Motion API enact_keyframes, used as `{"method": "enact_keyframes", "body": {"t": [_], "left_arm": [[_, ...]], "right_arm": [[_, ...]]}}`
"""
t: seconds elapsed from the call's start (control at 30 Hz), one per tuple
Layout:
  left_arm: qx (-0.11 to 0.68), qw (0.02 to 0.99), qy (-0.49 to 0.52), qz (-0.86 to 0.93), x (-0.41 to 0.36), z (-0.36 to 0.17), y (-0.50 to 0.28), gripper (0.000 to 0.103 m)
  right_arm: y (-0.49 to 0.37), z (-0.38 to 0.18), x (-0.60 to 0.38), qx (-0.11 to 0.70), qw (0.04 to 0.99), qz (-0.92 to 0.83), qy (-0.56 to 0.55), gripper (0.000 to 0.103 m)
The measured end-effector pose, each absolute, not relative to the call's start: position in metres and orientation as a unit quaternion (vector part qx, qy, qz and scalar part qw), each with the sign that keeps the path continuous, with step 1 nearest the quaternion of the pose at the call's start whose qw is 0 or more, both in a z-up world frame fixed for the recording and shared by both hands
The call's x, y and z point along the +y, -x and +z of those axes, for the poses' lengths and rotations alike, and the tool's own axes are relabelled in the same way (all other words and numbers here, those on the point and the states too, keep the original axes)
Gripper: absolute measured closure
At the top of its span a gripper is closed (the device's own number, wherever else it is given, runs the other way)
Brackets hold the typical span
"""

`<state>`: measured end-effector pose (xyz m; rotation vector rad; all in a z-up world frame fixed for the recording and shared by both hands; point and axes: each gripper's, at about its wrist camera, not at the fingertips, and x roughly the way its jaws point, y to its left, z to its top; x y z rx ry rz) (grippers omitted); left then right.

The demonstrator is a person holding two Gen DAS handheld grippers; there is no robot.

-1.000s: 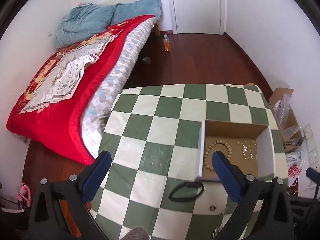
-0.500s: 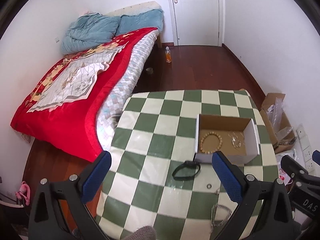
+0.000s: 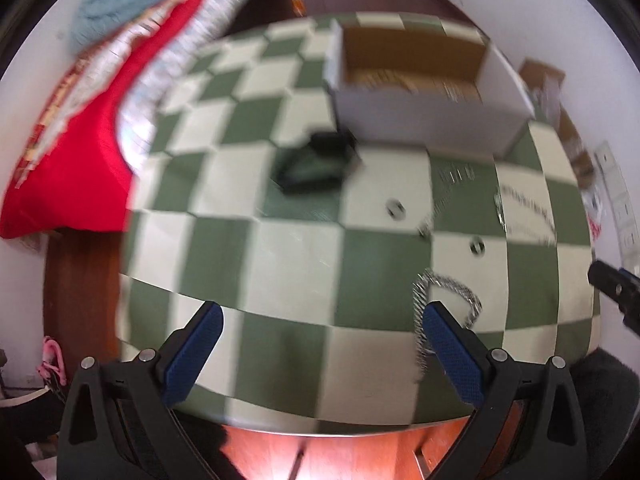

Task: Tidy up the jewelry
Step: 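Grasp the thick silver curb chain with the left tool while the right tool grasps the silver link chain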

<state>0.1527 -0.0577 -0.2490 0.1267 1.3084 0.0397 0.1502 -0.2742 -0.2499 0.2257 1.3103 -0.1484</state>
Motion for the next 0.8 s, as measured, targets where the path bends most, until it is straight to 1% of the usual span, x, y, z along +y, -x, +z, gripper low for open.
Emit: {"method": "enact_keyframes", "body": {"t": [0.03,0.07,0.1,0.17,0.2,0.33,0.37,0.4,0.43,0.47,0.5,0.6,0.67,0.7,0.73,0.77,0.8], "left_arm": [[0.616,0.785,-0.057,0.014,-0.062,-0.258,-0.153,0.006],[0.624,0.779,-0.056,0.009,-0.068,-0.267,-0.154,0.013],[0.632,0.773,-0.055,0.005,-0.073,-0.276,-0.156,0.018],[0.643,0.764,-0.056,0.000,-0.080,-0.288,-0.158,0.023],[0.645,0.762,-0.058,-0.002,-0.083,-0.293,-0.159,0.029],[0.637,0.769,-0.059,-0.005,-0.089,-0.297,-0.159,0.032],[0.634,0.771,-0.058,-0.010,-0.090,-0.296,-0.158,0.041],[0.628,0.776,-0.056,-0.020,-0.090,-0.294,-0.157,0.056],[0.626,0.777,-0.054,-0.026,-0.090,-0.292,-0.155,0.065],[0.627,0.776,-0.054,-0.031,-0.089,-0.291,-0.154,0.085],[0.629,0.775,-0.058,-0.031,-0.089,-0.290,-0.154,0.097],[0.636,0.769,-0.056,-0.030,-0.080,-0.289,-0.150,0.097],[0.643,0.764,-0.047,-0.025,-0.070,-0.288,-0.150,0.097],[0.643,0.764,-0.047,-0.019,-0.065,-0.287,-0.150,0.097],[0.643,0.764,-0.046,-0.014,-0.061,-0.287,-0.149,0.097],[0.644,0.764,-0.045,-0.008,-0.055,-0.287,-0.147,0.097],[0.644,0.764,-0.043,-0.004,-0.050,-0.287,-0.146,0.097]], "right_arm": [[-0.153,-0.257,-0.279,0.610,0.782,-0.070,-0.109,0.046],[-0.155,-0.263,-0.283,0.612,0.780,-0.072,-0.113,0.046],[-0.158,-0.270,-0.289,0.614,0.777,-0.078,-0.115,0.046],[-0.166,-0.280,-0.296,0.617,0.774,-0.083,-0.121,0.046],[-0.169,-0.285,-0.300,0.617,0.773,-0.086,-0.121,0.046],[-0.186,-0.299,-0.306,0.620,0.768,-0.090,-0.129,0.046],[-0.190,-0.302,-0.305,0.620,0.768,-0.088,-0.132,0.046],[-0.193,-0.304,-0.305,0.621,0.768,-0.087,-0.132,0.046],[-0.197,-0.307,-0.302,0.623,0.766,-0.085,-0.130,0.046],[-0.200,-0.311,-0.298,0.627,0.764,-0.081,-0.129,0.046],[-0.201,-0.312,-0.295,0.624,0.768,-0.085,-0.117,0.045],[-0.207,-0.314,-0.281,0.628,0.769,-0.090,-0.087,0.045],[-0.208,-0.315,-0.277,0.627,0.769,-0.089,-0.086,0.045],[-0.209,-0.315,-0.273,0.627,0.770,-0.089,-0.078,0.048],[-0.208,-0.314,-0.271,0.623,0.773,-0.088,-0.074,0.056],[-0.207,-0.314,-0.270,0.620,0.776,-0.087,-0.071,0.060],[-0.206,-0.313,-0.267,0.617,0.779,-0.082,-0.068,0.076]]}}
